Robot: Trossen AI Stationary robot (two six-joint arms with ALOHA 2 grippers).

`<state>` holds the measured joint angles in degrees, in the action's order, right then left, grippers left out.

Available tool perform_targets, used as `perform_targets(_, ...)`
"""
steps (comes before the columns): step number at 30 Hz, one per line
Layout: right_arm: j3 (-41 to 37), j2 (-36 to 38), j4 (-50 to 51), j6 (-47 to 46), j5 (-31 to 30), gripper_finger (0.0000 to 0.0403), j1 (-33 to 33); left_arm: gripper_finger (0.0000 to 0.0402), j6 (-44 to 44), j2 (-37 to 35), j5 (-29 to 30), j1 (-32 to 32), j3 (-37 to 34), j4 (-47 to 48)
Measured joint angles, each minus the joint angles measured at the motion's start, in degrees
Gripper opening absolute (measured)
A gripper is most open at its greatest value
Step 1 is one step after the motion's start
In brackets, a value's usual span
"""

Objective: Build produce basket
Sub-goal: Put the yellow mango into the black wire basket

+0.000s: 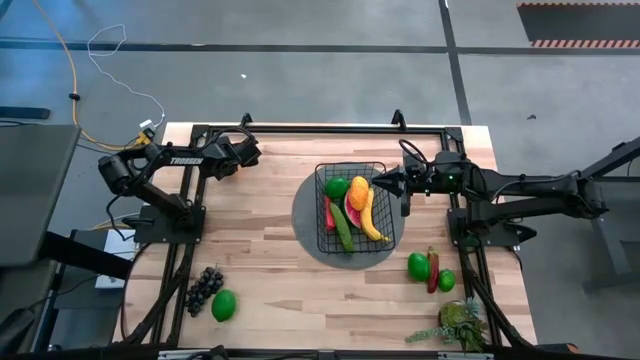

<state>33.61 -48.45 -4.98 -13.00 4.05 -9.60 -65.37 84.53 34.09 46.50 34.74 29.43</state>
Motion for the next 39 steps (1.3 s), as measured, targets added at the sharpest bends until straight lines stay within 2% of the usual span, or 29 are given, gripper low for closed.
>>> perform_targets(8,0.0,0.0,0.0,0.0,0.0,0.0000,0.0,0.0234,0.0,0.0,0.0,0.0,0.0,0.0)
perform_targets(27,0.0,0.0,0.0,0.0,0.0,0.0000,0.0,0.0246,0.1,-0.2,-0.6,0.0,-0.1,-1.0)
perform_targets(30,0.0,0.0,0.0,0.0,0.0,0.0000,0.0,0.0246,0.5,-2.4,-2.2,-0.3,-0.2,-2.1)
perform_targets(34,0.0,0.0,0.0,0.0,0.0,0.0000,0.0,0.0246,3.5,-8.3,0.0,-0.9,-0.2,-7.0)
perform_targets(39,0.0,0.0,0.0,0.0,0.0,0.0000,0.0,0.0246,13.2,-18.3,1.0,-1.7,-0.2,-18.5)
